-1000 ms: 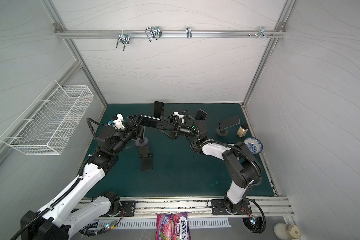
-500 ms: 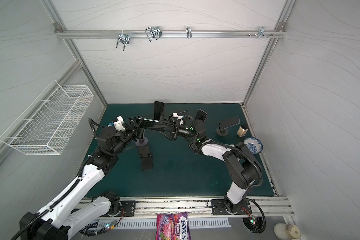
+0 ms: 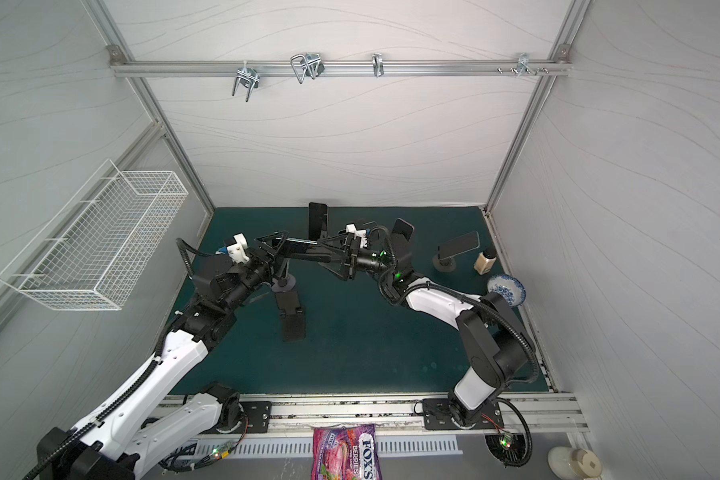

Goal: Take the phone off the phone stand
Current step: 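Close the left gripper on the teal phone beside the right gripper, then open the right gripper and pull it back while the left gripper holds the phone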

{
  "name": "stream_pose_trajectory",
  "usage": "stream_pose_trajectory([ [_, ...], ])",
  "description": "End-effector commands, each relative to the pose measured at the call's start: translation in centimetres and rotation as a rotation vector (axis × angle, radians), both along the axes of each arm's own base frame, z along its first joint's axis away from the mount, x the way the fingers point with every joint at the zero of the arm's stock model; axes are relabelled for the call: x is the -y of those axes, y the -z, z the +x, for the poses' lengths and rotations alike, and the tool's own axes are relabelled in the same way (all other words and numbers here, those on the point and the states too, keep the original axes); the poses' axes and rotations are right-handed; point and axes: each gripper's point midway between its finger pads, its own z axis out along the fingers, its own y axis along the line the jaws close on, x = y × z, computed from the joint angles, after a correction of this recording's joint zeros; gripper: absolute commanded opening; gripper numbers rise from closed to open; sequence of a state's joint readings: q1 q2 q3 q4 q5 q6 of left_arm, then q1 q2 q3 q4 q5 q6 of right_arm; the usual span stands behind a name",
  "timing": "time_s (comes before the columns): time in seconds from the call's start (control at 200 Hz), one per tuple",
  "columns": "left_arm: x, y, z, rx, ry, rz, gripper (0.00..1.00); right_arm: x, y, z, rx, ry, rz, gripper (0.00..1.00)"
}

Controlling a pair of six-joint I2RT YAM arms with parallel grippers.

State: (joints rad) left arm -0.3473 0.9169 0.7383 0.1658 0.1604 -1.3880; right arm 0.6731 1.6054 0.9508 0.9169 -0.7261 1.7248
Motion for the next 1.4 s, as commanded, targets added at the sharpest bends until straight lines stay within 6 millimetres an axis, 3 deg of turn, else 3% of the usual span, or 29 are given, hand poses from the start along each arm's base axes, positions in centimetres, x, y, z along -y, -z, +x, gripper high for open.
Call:
stream_pose_trajectory([
  [0.0, 0.0, -2.9, -0.2, 0.080, -0.001, -0.020, 0.65, 0.2, -2.5, -0.9, 0.090, -0.011, 0.035, 0.46],
  [0.545, 0.2, -2.1, -0.2, 0.056, 0.003, -0.015, 0.62, 0.5, -2.7, -0.4, 0.098, -0.002, 0.043, 0.63],
  [0.895, 0.3, -1.1, -0.5, 0.033, 0.008, 0.011, 0.61, 1.7, -3.2, -0.3, 0.102, 0.017, 0.033, 0.90],
  [1.04, 0.3, -0.7, -0.5, 0.025, 0.009, 0.014, 0.61, 2.2, -3.2, -0.4, 0.102, 0.017, 0.022, 0.94],
  [1.215, 0.4, -0.3, -1.1, -0.001, 0.035, 0.091, 0.57, 4.4, -3.1, -0.1, 0.097, 0.043, -0.025, 0.95],
  [1.395, 0.4, 0.5, -2.3, -0.032, 0.069, 0.172, 0.54, 9.6, -0.8, 0.5, 0.080, 0.140, -0.155, 0.97],
])
